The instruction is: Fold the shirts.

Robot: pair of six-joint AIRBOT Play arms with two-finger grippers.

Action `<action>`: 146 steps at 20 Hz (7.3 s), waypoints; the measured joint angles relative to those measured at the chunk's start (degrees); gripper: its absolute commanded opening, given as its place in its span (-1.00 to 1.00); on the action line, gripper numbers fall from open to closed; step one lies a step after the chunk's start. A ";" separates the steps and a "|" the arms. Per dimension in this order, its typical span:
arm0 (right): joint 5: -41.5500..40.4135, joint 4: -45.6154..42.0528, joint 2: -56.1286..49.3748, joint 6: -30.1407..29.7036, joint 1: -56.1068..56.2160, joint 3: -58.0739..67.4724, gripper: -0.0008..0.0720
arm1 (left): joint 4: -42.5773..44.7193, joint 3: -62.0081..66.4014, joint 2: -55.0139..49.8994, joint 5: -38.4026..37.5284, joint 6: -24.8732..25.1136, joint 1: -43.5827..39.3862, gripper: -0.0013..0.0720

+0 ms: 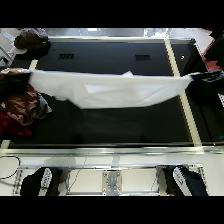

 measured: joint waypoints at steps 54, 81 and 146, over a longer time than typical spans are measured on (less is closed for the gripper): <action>-11.26 -16.17 -61.33 12.70 10.88 4.11 -0.94 | 67.04 18.40 -59.89 -10.10 -40.30 -30.45 -0.94; 4.52 -11.78 -33.77 15.17 -3.30 -6.88 0.15 | 26.47 -45.20 6.95 -12.70 -50.10 -12.59 0.81; -18.08 -10.82 -32.22 20.20 9.49 -20.11 -0.95 | 41.42 10.36 -45.62 -5.31 -33.64 -28.02 -0.95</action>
